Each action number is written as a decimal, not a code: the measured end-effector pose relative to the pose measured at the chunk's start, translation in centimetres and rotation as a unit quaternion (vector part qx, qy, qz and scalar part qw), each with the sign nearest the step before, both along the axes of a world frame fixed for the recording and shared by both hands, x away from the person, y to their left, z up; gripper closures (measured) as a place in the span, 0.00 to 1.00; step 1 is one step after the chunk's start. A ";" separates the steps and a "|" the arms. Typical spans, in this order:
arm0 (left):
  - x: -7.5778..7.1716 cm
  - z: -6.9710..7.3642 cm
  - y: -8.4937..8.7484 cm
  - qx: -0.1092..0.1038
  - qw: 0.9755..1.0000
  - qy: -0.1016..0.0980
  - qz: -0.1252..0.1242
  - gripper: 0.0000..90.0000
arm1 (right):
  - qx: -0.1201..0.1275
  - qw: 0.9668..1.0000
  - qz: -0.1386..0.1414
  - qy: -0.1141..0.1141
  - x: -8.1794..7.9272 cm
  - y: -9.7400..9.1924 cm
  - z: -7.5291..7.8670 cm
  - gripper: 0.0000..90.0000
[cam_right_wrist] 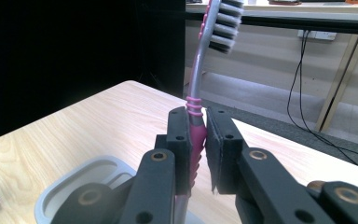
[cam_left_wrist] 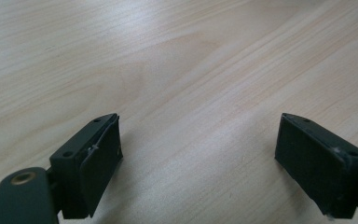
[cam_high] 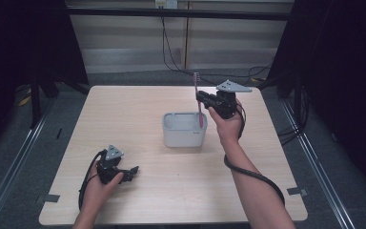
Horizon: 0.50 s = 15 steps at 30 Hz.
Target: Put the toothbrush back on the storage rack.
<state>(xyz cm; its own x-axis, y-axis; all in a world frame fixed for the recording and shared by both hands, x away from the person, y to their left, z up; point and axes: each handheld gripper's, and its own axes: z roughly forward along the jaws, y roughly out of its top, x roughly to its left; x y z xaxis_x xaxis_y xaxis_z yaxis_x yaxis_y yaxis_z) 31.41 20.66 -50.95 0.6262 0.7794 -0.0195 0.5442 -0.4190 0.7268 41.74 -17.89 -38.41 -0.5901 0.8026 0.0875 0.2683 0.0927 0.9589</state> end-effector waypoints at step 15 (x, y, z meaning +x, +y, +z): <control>0.0 0.0 0.0 0.000 1.000 0.000 0.000 0.15 | -0.001 1.000 0.009 -0.001 -0.4 -0.2 -1.0 0.89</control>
